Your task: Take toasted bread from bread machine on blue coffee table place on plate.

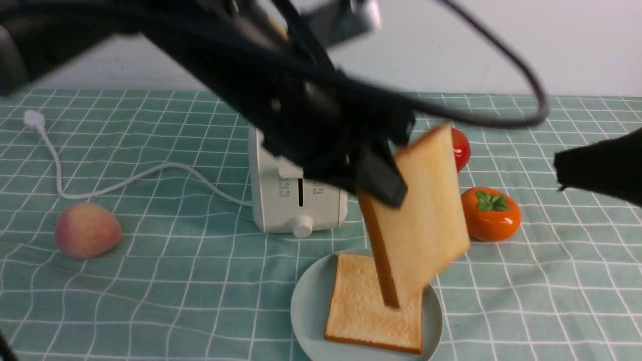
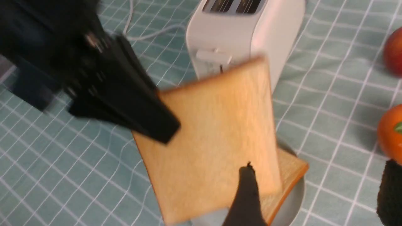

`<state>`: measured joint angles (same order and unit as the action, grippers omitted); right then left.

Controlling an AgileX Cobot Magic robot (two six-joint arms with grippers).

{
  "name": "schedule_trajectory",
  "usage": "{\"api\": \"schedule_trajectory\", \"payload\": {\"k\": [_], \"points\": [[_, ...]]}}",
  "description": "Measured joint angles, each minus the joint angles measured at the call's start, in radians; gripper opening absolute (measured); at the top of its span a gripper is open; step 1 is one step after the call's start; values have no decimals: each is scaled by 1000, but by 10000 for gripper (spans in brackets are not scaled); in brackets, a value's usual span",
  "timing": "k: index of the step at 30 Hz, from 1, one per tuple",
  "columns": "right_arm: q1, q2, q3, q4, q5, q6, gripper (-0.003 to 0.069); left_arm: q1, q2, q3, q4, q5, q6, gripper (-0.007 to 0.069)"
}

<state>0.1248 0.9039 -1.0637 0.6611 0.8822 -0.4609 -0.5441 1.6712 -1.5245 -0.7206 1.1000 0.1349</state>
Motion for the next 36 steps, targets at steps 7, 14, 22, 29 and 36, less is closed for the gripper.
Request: {"api": "schedule_trajectory", "payload": {"k": [7,14,22,29,36], "points": [[0,-79,0,-20,-27,7,519,0,117,139,-59,-173,52,85],[0,-86,0,-52,35,7,519,0,170,141,-82,-291,55,85],[0,-86,0,-57,70,7,519,1,179,141,-33,-309,-19,150],[0,-86,0,-54,70,8,517,1,180,141,181,-313,-146,442],[0,-86,0,-44,124,22,398,1,167,141,437,-182,-353,658]]}}
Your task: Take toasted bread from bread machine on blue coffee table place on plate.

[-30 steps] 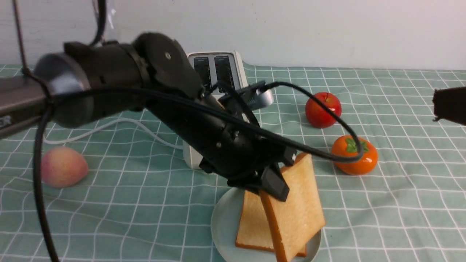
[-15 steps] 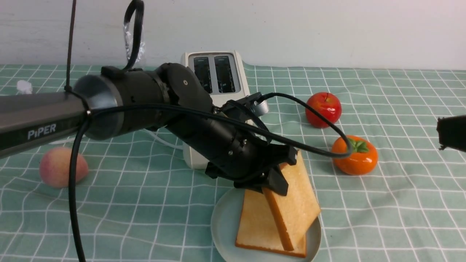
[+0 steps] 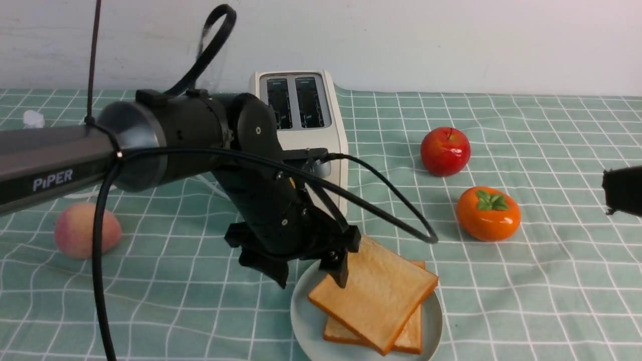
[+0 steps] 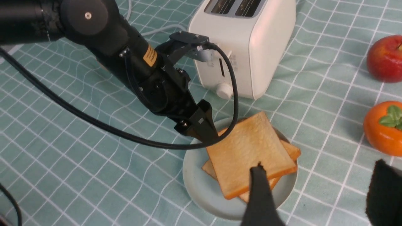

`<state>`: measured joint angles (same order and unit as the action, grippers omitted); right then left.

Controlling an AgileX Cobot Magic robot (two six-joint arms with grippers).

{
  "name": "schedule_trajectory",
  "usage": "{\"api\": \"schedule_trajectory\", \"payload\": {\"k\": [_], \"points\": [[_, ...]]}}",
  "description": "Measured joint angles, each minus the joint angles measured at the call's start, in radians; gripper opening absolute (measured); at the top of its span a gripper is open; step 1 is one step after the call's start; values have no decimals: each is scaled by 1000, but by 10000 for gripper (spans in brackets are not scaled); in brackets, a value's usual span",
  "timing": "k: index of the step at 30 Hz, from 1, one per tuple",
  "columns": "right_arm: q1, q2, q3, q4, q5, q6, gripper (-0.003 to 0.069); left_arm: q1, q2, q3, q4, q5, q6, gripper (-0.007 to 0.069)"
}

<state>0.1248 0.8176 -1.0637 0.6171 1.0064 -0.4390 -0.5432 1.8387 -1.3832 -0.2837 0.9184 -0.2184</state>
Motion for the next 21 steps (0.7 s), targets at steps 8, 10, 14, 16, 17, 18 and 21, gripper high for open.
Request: {"api": "schedule_trajectory", "payload": {"k": [8,10,14,16,17,18,21], "points": [[0,-22,29,-115,27,135,-15,0,-14,0,-12,154,-17,479],[0,-62,95,-152,-40,156,-19,0,-24,0,-34,183,-17,389],[0,-213,263,-166,-183,160,-19,0,-76,14,-52,241,-12,185],[0,-312,365,-170,-251,149,-19,0,-111,39,-65,250,-8,108],[0,-368,435,-173,-305,141,-19,0,-138,58,-76,253,-5,63],[0,-420,492,-173,-351,138,-19,0,-167,82,-91,255,-5,22],[0,-541,629,-173,-468,134,-18,0,-269,162,-146,256,-5,-14]]}}
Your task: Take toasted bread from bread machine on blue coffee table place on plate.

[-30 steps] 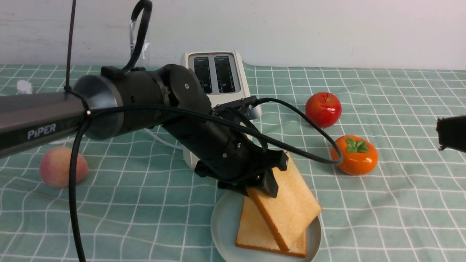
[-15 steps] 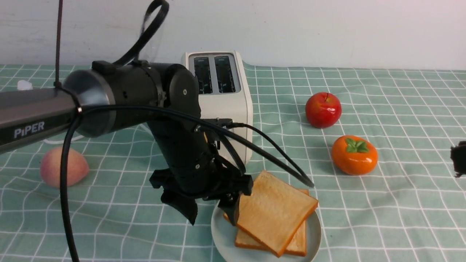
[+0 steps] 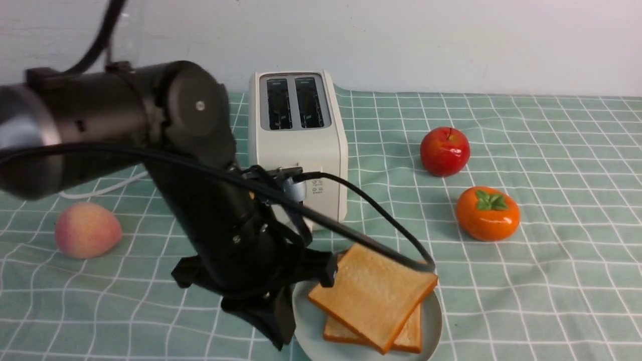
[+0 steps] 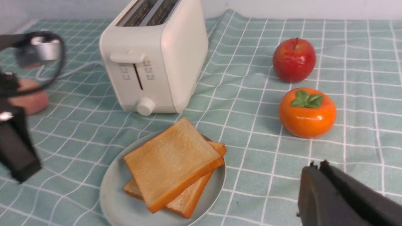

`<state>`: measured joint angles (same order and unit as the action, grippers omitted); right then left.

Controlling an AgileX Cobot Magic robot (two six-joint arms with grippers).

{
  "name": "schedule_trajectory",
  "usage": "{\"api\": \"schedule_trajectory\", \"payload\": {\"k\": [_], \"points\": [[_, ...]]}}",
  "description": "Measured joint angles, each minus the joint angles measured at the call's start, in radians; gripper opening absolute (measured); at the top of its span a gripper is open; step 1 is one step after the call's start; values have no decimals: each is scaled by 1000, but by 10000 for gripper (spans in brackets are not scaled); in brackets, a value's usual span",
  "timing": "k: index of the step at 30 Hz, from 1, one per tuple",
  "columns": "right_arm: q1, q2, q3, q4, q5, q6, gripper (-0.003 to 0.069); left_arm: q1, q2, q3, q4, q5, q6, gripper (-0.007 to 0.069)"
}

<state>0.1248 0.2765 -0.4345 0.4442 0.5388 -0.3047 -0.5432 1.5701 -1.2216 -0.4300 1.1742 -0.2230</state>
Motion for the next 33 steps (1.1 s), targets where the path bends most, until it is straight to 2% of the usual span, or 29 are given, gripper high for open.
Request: {"api": "schedule_trajectory", "payload": {"k": [4,15,24,33], "points": [[0,-120,151,0,-84,0,-18,0,-178,109,-50,0,0,-14],[0,-185,356,0,-99,-3,-10,0,-576,195,-68,43,1,-14],[0,-185,436,7,-74,-4,-5,0,-739,196,-179,77,1,-14],[0,-185,436,15,-74,-4,1,0,-774,196,-156,77,12,-14]]}}
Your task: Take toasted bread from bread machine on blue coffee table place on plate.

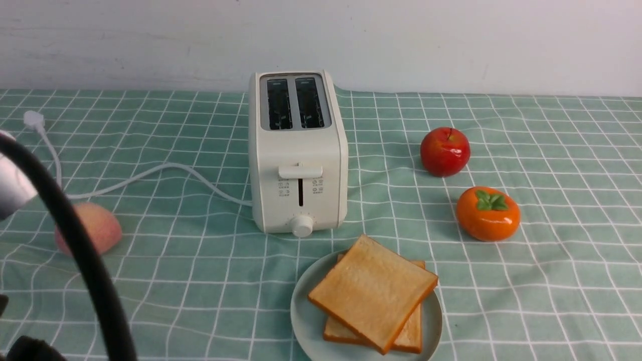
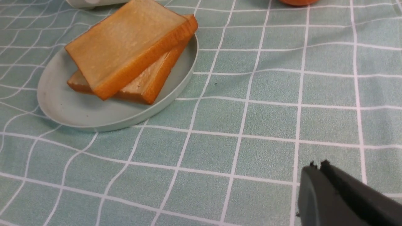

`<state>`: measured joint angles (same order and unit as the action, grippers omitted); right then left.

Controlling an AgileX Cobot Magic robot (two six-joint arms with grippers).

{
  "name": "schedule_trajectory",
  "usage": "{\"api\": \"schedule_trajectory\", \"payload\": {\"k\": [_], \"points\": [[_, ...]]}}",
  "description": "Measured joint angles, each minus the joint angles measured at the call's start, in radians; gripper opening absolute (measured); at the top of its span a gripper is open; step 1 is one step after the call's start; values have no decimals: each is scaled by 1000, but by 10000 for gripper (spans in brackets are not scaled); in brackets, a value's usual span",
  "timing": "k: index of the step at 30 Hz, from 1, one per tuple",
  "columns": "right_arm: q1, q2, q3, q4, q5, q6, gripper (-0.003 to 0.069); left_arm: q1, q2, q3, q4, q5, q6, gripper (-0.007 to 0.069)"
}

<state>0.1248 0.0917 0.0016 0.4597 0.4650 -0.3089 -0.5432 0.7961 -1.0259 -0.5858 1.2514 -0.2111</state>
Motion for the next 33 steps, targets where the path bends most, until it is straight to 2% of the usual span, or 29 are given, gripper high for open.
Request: {"api": "schedule_trajectory", "payload": {"k": [3,9,10,11,14,16,17,20,26,33], "points": [[0,0,0,0,0,0,3,0,0,1,77,-55,11,-14],[0,0,0,1,1,0,3,0,-28,73,325,-390,11,-14],[0,0,0,1,1,0,3,0,-31,78,336,-401,11,-14],[0,0,0,1,1,0,3,0,-71,124,431,-486,9,-14],[0,0,0,1,1,0,6,18,-164,213,559,-537,-51,-14],[0,0,0,1,1,0,6,41,-210,254,599,-541,-88,-14],[0,0,0,1,1,0,8,105,-277,311,641,-542,-159,-14],[0,0,0,1,1,0,12,223,-427,418,705,-551,-237,-14],[0,0,0,1,1,0,17,392,-726,664,774,-654,-259,-10],[0,0,0,1,1,0,23,444,-806,957,783,-808,-259,-4]]}}
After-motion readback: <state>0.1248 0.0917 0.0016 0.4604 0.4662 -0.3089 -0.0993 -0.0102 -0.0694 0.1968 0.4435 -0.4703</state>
